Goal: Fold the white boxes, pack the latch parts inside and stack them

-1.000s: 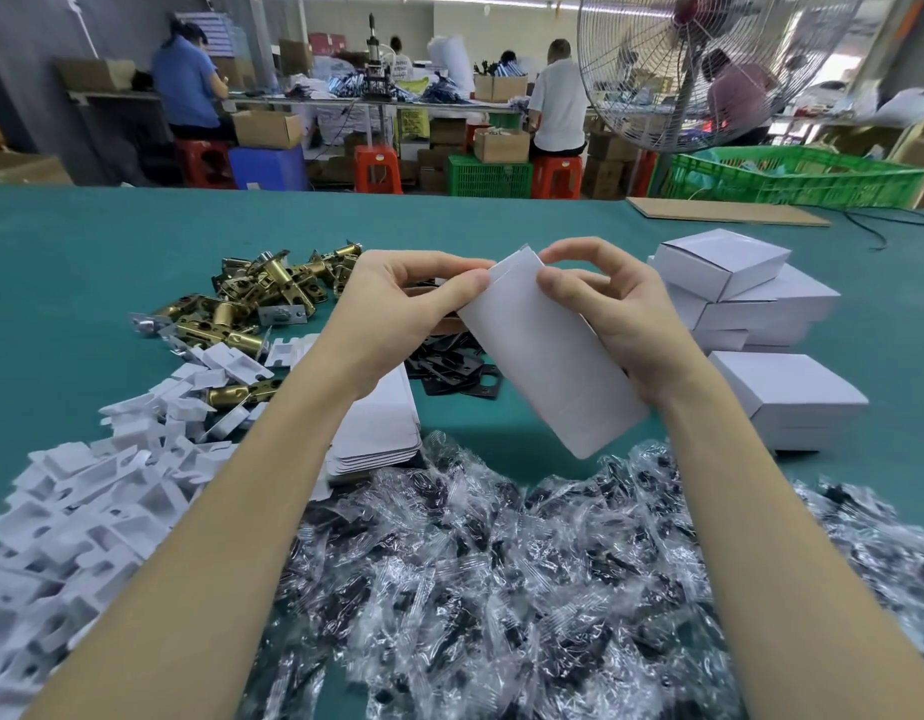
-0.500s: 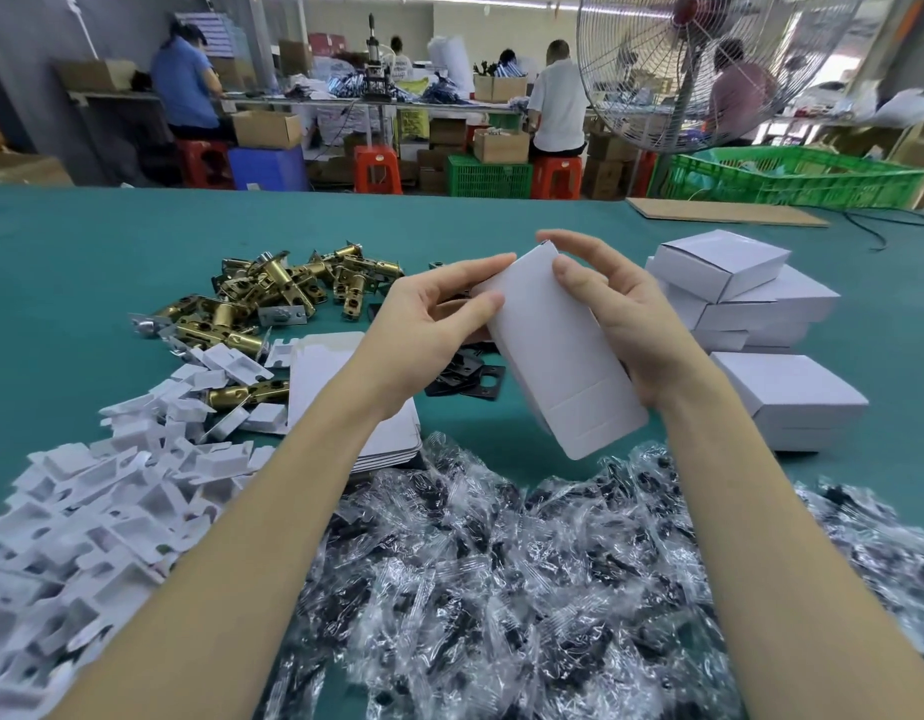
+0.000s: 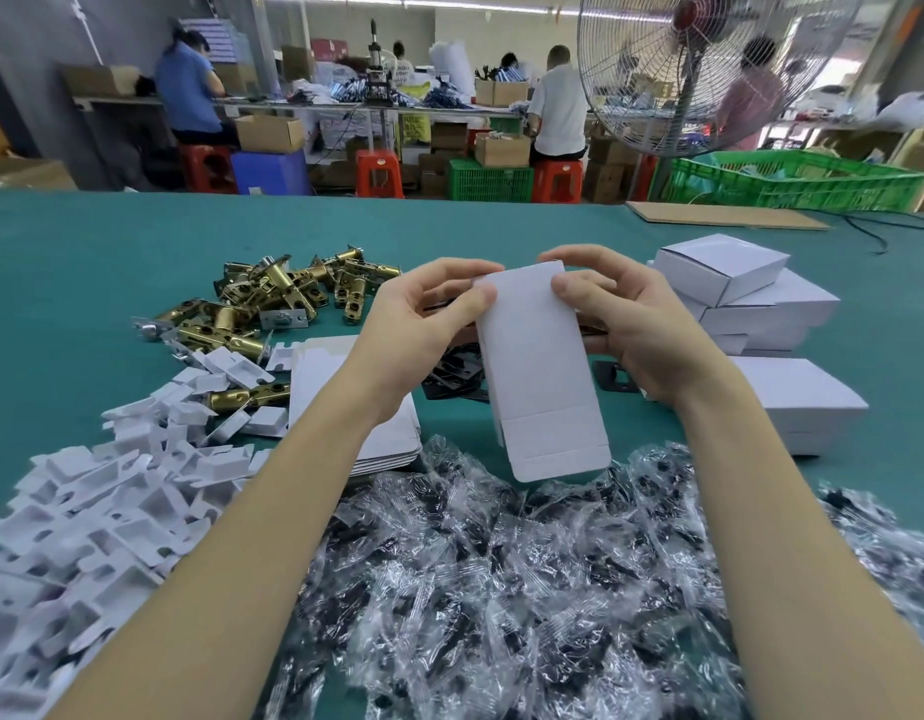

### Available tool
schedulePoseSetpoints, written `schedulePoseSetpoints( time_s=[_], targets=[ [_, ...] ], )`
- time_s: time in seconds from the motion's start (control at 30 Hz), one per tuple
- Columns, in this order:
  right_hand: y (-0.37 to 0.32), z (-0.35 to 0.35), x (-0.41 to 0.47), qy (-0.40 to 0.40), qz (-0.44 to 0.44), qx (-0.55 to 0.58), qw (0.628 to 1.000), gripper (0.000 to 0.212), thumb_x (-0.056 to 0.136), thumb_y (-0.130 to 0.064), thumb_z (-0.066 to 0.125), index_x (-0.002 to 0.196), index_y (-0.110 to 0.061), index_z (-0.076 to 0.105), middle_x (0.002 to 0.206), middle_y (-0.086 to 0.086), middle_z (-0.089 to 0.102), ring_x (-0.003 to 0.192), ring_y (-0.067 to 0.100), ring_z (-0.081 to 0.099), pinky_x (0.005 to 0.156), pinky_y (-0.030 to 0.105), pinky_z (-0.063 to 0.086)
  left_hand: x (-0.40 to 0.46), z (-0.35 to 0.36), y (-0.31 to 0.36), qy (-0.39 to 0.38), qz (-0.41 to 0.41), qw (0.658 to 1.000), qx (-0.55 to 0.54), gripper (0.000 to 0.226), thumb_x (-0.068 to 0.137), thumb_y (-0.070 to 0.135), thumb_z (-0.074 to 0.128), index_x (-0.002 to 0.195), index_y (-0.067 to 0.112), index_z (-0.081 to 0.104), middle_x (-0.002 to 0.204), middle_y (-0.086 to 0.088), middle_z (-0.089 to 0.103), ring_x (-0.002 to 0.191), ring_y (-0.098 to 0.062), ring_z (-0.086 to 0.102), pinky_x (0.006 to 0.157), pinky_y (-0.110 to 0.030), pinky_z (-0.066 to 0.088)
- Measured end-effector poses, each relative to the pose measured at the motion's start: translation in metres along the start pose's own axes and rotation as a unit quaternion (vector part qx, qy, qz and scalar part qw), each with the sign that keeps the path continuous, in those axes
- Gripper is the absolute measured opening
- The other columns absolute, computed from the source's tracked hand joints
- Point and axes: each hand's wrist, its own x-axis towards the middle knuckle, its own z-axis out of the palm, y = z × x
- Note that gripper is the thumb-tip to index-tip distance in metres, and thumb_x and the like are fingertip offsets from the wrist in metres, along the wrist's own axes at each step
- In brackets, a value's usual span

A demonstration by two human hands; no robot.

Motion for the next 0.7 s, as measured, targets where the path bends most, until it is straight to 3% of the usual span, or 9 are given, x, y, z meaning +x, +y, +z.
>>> schedulePoseSetpoints(
  time_s=[0.17, 0.27, 0.33, 0.4, 0.43, 0.5, 0.57, 0.63, 0.7],
  targets=[
    [0.006, -0.002, 0.0, 0.003, 0.014, -0.009, 1.0, 0.012, 0.1, -0.021, 0.065, 0.104, -0.028, 0.074, 0.095, 0.0, 0.073, 0.086, 0.017, 0.068, 0.054, 0.023, 0.054, 0.001, -0.001, -0.004, 0.007, -0.045, 0.999, -0.013, 0.016, 0.096, 0.011, 0.069, 0.096, 0.023, 0.079, 0.108, -0.009, 0.076, 0.096, -0.016, 0.072, 0.078, -0.026, 0.06],
    [0.008, 0.002, 0.003, -0.006, 0.051, 0.011, 0.999, 0.022, 0.106, -0.02, 0.054, 0.111, -0.029, 0.073, 0.099, -0.004, 0.073, 0.079, 0.011, 0.066, 0.056, 0.021, 0.053, 0.003, -0.002, -0.008, 0.022, -0.086, 0.995, -0.037, 0.013, 0.098, 0.014, 0.067, 0.097, 0.021, 0.078, 0.1, -0.004, 0.077, 0.085, -0.014, 0.073, 0.072, -0.021, 0.058],
    [0.01, 0.001, 0.004, -0.032, 0.063, 0.06, 0.996, 0.038, 0.105, -0.004, 0.048, 0.121, -0.03, 0.07, 0.116, -0.004, 0.074, 0.09, 0.012, 0.07, 0.064, 0.021, 0.056, 0.004, -0.001, -0.013, 0.051, -0.126, 0.989, -0.049, 0.012, 0.101, 0.019, 0.063, 0.101, 0.016, 0.074, 0.098, -0.005, 0.078, 0.074, -0.014, 0.073, 0.065, -0.019, 0.057],
    [0.015, -0.004, 0.003, -0.084, 0.048, 0.045, 0.994, 0.046, 0.098, 0.004, 0.058, 0.129, -0.028, 0.066, 0.129, 0.0, 0.07, 0.113, 0.017, 0.07, 0.082, 0.027, 0.059, 0.005, 0.001, -0.02, 0.071, -0.163, 0.983, -0.042, 0.014, 0.103, 0.023, 0.059, 0.103, 0.014, 0.069, 0.103, -0.01, 0.076, 0.069, -0.017, 0.074, 0.061, -0.021, 0.057],
    [0.018, -0.004, 0.002, -0.106, 0.035, -0.002, 0.994, 0.048, 0.093, 0.003, 0.068, 0.131, -0.026, 0.066, 0.129, 0.0, 0.07, 0.116, 0.016, 0.069, 0.086, 0.027, 0.059, 0.005, 0.003, -0.023, 0.08, -0.17, 0.982, -0.032, 0.012, 0.103, 0.023, 0.058, 0.104, 0.014, 0.066, 0.106, -0.013, 0.074, 0.068, -0.019, 0.075, 0.06, -0.022, 0.058],
    [0.025, -0.002, 0.003, -0.103, 0.024, -0.1, 0.989, 0.047, 0.083, -0.004, 0.08, 0.124, -0.024, 0.068, 0.115, -0.005, 0.075, 0.105, 0.01, 0.071, 0.082, 0.024, 0.059, 0.004, 0.005, -0.028, 0.082, -0.166, 0.983, -0.012, 0.014, 0.104, 0.02, 0.057, 0.105, 0.011, 0.067, 0.111, -0.017, 0.07, 0.07, -0.024, 0.076, 0.061, -0.026, 0.06],
    [0.032, 0.004, 0.005, -0.048, 0.028, -0.152, 0.987, 0.029, 0.081, -0.022, 0.086, 0.105, -0.034, 0.075, 0.097, -0.007, 0.078, 0.089, 0.013, 0.074, 0.074, 0.029, 0.062, 0.003, 0.007, -0.03, 0.066, -0.171, 0.983, -0.004, 0.022, 0.105, 0.018, 0.053, 0.106, 0.007, 0.072, 0.113, -0.022, 0.071, 0.075, -0.029, 0.077, 0.064, -0.029, 0.062],
    [0.039, 0.008, 0.006, 0.002, 0.047, -0.182, 0.982, 0.011, 0.084, -0.043, 0.081, 0.093, -0.042, 0.075, 0.09, -0.008, 0.078, 0.076, 0.019, 0.077, 0.071, 0.037, 0.064, 0.003, 0.006, -0.028, 0.046, -0.182, 0.982, 0.009, 0.025, 0.107, 0.019, 0.049, 0.107, 0.011, 0.073, 0.112, -0.018, 0.073, 0.074, -0.026, 0.077, 0.062, -0.027, 0.061],
    [0.044, 0.007, 0.007, 0.017, 0.08, -0.214, 0.973, 0.016, 0.086, -0.052, 0.075, 0.095, -0.039, 0.073, 0.087, -0.008, 0.078, 0.07, 0.02, 0.076, 0.067, 0.038, 0.064, 0.003, 0.002, -0.027, 0.026, -0.167, 0.981, 0.09, 0.021, 0.107, 0.021, 0.049, 0.105, 0.021, 0.07, 0.11, -0.007, 0.071, 0.067, -0.017, 0.075, 0.06, -0.025, 0.06]
  ],
)
